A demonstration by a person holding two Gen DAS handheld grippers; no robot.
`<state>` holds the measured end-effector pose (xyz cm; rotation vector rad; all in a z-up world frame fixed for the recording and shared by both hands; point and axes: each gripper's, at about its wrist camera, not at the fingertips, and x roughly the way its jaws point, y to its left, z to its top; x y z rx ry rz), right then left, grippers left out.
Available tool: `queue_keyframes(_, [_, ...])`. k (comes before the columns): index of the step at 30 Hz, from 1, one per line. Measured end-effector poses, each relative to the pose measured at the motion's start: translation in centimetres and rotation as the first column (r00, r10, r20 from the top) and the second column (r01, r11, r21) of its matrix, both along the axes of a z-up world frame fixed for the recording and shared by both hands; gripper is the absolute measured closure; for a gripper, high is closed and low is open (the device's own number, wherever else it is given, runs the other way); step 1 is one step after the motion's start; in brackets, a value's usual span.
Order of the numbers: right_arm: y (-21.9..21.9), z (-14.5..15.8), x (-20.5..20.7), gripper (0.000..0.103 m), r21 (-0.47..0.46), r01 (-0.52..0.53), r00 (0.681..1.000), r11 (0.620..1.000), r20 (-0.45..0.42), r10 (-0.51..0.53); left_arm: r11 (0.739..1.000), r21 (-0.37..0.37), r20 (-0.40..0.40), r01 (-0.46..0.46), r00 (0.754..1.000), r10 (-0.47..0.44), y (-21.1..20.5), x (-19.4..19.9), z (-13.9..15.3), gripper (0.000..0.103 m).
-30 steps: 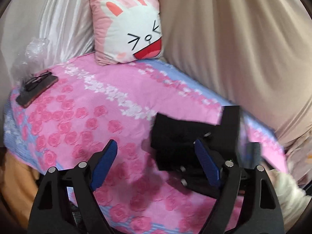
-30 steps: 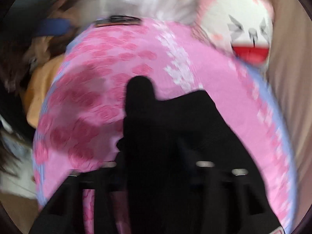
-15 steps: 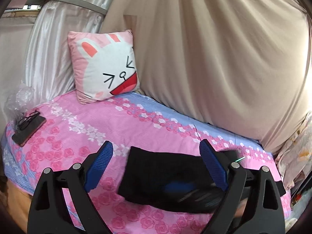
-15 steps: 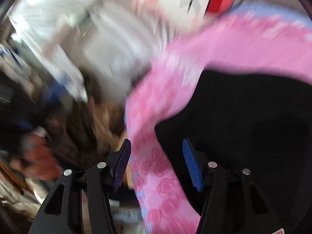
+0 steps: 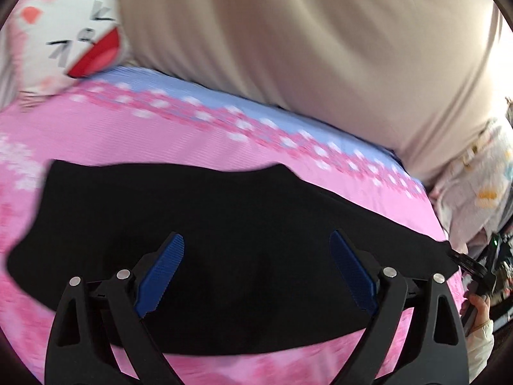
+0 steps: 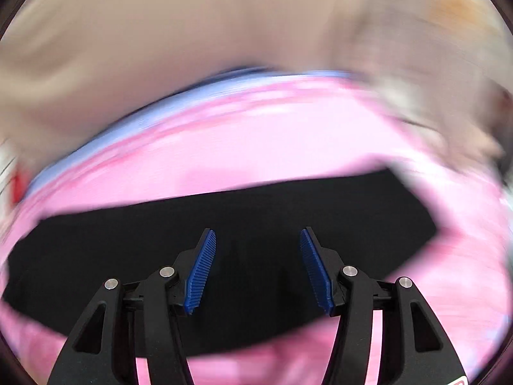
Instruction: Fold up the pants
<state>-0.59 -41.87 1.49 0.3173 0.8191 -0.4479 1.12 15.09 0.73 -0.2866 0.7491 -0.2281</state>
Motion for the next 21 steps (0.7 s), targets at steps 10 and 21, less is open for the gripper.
queue_keyframes(10, [-13.4,-3.7,-2.5,0.023,0.149,0.05,0.999,0.987,-0.02,-0.048,0.986,0.138,-0.056,0.095,0.995,-0.088,-13.9,3.9,-1.0,0.007])
queue_keyframes(21, [-8.4,3.2,-2.5,0.085,0.241,-0.213,0.953,0.947,0.263,0.147,0.79,0.613,0.106,-0.004,0.991,-0.077,-22.9,2.3,-0.9,0.006])
